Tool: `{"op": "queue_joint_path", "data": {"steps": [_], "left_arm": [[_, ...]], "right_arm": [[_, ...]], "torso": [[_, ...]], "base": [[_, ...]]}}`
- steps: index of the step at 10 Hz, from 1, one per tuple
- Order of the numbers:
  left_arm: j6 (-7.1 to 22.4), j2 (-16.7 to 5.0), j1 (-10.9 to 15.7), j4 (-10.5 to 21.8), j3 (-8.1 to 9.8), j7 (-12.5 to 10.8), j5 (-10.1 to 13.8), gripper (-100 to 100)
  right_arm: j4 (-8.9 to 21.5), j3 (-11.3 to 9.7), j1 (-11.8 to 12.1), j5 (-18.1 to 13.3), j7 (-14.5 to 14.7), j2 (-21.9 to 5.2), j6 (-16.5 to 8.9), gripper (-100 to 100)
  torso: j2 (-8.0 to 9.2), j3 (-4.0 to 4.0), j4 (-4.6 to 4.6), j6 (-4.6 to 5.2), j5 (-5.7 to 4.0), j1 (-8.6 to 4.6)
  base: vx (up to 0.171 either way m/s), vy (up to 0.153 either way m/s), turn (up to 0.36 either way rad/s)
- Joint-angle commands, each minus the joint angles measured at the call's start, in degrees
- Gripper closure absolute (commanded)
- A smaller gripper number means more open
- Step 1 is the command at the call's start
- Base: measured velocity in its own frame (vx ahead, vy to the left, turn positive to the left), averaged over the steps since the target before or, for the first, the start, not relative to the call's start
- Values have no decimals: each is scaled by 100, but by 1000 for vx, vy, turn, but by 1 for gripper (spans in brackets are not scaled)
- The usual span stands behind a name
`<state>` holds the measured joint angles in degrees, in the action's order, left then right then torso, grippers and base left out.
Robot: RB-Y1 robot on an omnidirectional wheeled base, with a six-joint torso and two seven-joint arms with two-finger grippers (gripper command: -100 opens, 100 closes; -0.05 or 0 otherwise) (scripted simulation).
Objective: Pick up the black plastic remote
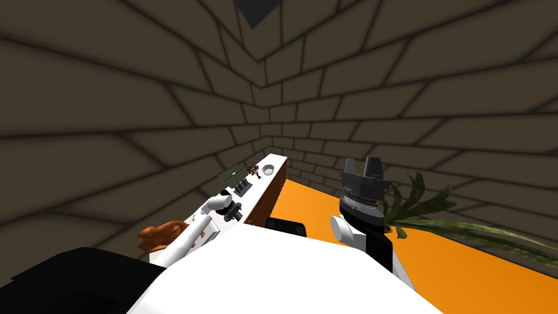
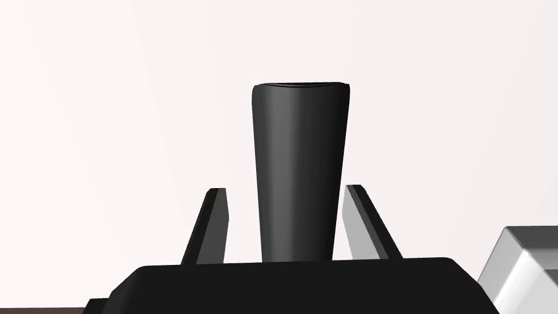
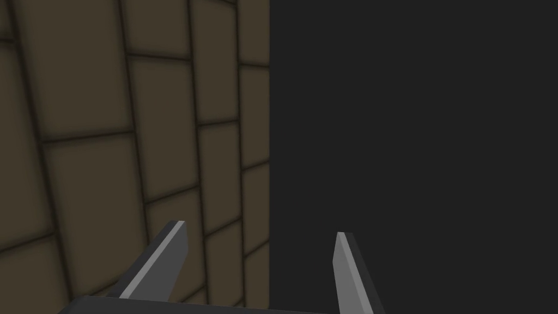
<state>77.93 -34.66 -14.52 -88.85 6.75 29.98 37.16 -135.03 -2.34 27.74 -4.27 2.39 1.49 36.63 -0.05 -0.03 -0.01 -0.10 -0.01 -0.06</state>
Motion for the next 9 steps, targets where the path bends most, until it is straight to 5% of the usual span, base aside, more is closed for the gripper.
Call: {"op": "queue_joint_path", "data": {"steps": [1,4,5,6,8,9], "left_arm": [[0,0,0,0,0,0,0,100],[21,-9,-10,0,4,-1,-1,100],[21,-9,-10,0,4,-1,-1,0],[186,-100,-14,-166,82,5,92,100],[186,-113,-2,-152,87,15,102,100],[207,-121,1,-160,94,20,107,0]], "right_arm": [[0,0,0,0,0,0,0,0],[0,0,0,0,0,0,0,0],[0,0,0,0,0,0,0,0],[0,0,0,0,0,0,0,0],[0,0,0,0,0,0,0,0],[0,0,0,0,0,0,0,0]], "torso": [[0,0,0,0,0,0],[-29,-17,-5,14,25,26],[-30,-18,-5,14,25,27],[-31,-18,-5,14,25,27],[-39,-22,-5,13,19,14],[-36,-21,-6,14,23,19]], "base": [[-7,6,27],[-2,-1,0],[0,0,0],[17,-23,47],[19,-22,39],[0,0,0]]}}
